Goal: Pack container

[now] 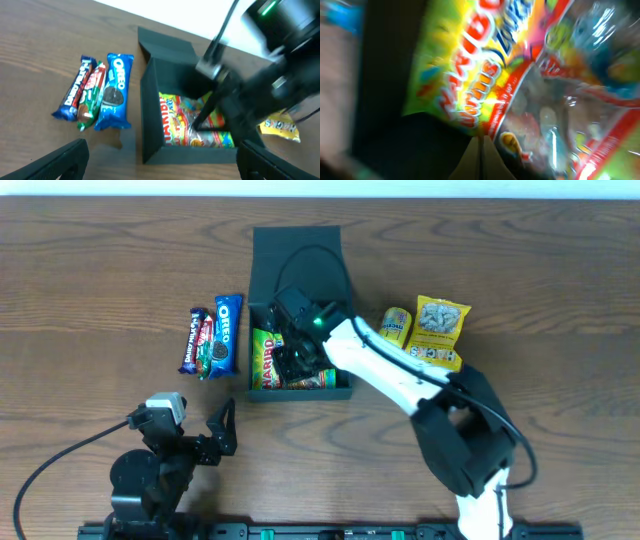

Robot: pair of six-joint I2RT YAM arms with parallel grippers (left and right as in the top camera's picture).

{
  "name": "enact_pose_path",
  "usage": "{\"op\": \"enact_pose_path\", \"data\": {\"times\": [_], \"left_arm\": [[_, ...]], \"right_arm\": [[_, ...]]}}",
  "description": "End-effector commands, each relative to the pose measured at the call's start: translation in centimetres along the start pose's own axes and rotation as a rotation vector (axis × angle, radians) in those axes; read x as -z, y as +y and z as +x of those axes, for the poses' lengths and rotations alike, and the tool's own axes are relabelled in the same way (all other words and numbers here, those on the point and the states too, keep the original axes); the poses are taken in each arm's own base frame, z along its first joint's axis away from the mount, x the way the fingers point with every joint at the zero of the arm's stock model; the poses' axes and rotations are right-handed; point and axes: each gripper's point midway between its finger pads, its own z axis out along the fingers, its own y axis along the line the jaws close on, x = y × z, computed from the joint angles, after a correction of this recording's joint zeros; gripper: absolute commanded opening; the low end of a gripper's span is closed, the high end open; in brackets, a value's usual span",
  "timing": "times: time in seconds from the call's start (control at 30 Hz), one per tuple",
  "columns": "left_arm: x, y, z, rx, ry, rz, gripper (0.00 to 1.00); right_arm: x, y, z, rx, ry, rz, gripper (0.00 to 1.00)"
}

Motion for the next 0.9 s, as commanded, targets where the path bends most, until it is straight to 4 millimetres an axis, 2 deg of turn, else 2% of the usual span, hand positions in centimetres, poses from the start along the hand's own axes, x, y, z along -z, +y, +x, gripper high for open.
{"op": "enact_pose_path", "data": {"times": [0.0, 0.13, 0.17, 0.23, 0.37, 0.4, 0.53, 0.6, 0.63, 0.67, 0.73, 0.87], "left_arm": [[0.4, 0.0, -0.6, -0.03, -0.012, -0.016, 0.95], [0.3, -0.2, -1.7, -0.06, -0.047, -0.013, 0.95], [0.2, -0.4, -2.5, -0.083, -0.059, -0.013, 0.95], [-0.1, -0.1, -3.2, -0.099, -0.053, -0.041, 0.95], [-1.6, 0.6, -4.5, -0.181, 0.039, -0.115, 0.95], [-2.8, 1.2, -5.1, -0.195, 0.092, -0.162, 0.95], [-6.1, 2.6, -6.5, -0.187, 0.206, -0.253, 0.95], [-8.5, 3.1, -6.8, -0.213, 0.279, -0.268, 0.95], [-10.1, 2.9, -6.9, -0.211, 0.321, -0.246, 0.95], [-11.2, 2.5, -6.8, -0.201, 0.35, -0.216, 0.95], [-13.4, 2.3, -6.8, -0.19, 0.386, -0.187, 0.95], [-17.0, 3.1, -6.6, -0.189, 0.388, -0.187, 0.95]], "right_arm": [[7.5, 1.2, -3.6, 0.056, -0.188, -0.041, 0.01], [13.2, -0.6, -4.7, 0.015, -0.299, -0.039, 0.01], [15.1, -1.7, -4.8, -0.011, -0.328, -0.033, 0.01], [17.6, -3.5, -4.8, -0.054, -0.368, -0.021, 0.02], [21.0, -7.4, -4.6, -0.144, -0.418, 0.01, 0.01], [21.7, -8.5, -4.4, -0.173, -0.428, 0.018, 0.01], [22.1, -10.3, -4.1, -0.218, -0.421, 0.036, 0.02], [22.2, -10.8, -3.9, -0.23, -0.416, 0.041, 0.13], [22.2, -11.0, -3.9, -0.234, -0.417, 0.043, 0.22], [22.2, -11.1, -3.9, -0.236, -0.418, 0.045, 0.26], [22.3, -11.4, -4.0, -0.242, -0.42, 0.05, 0.28], [22.4, -12.4, -3.5, -0.27, -0.406, 0.067, 0.3]]}}
